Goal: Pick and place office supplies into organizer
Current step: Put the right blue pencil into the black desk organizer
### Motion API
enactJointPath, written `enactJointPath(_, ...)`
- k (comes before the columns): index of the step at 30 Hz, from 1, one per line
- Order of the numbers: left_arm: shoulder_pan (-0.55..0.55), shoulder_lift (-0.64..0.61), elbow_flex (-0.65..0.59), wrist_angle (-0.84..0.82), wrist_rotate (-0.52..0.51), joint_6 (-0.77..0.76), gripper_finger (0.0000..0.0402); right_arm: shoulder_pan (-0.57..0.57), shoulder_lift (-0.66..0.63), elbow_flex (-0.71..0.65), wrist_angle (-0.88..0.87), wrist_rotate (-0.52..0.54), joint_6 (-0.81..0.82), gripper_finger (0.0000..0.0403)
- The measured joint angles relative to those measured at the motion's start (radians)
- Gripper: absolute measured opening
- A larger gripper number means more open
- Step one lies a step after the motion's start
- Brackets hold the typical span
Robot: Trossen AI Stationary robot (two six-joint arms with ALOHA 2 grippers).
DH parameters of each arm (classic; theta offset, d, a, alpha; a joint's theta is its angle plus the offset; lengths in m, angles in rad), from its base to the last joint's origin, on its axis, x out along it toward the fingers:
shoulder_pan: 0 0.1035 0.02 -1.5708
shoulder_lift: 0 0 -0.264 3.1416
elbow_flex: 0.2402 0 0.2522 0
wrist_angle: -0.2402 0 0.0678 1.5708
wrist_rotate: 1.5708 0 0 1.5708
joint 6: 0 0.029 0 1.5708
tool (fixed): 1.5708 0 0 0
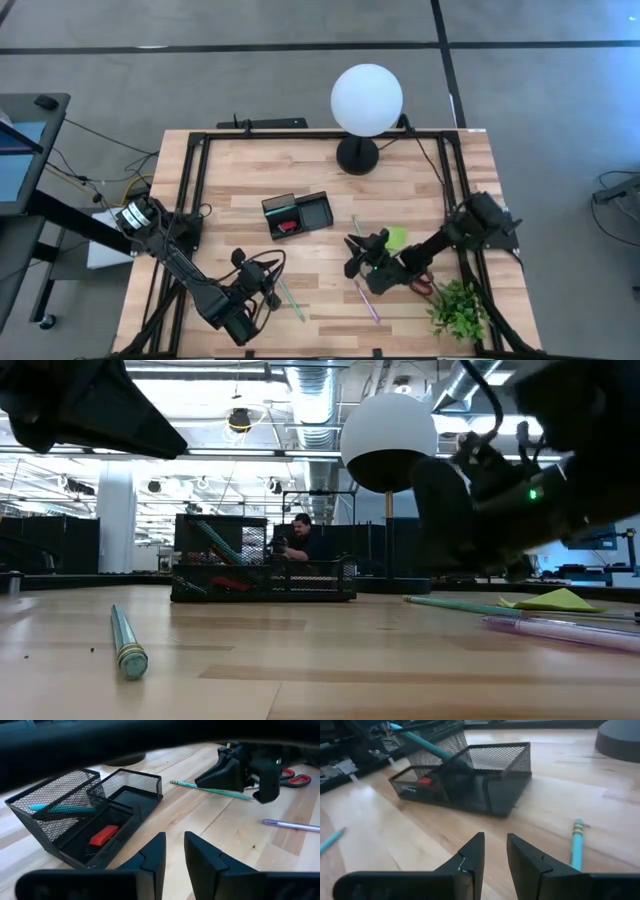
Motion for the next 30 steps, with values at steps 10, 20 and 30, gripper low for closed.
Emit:
enactJointPath(10, 0.0, 0.0, 0.0, 0.009, 0.035, -0.01, 0.0065, 0.04, -0.001, 0.092, -0.387, 0.014, 0.214, 0.0052)
enactJointPath(20, 0.0, 0.0, 0.0, 0.023, 0.055, -0.01, 0.0065, 0.121, -0.094, 0.101, -0.564, -0.093, 0.345, 0.0051)
enactJointPath(30, 0.0, 0.0, 0.0, 0.023, 0.088, -0.004, 0.0065, 0.166, -0.094, 0.101, -0.632, -0.086, 0.499, 0.0052)
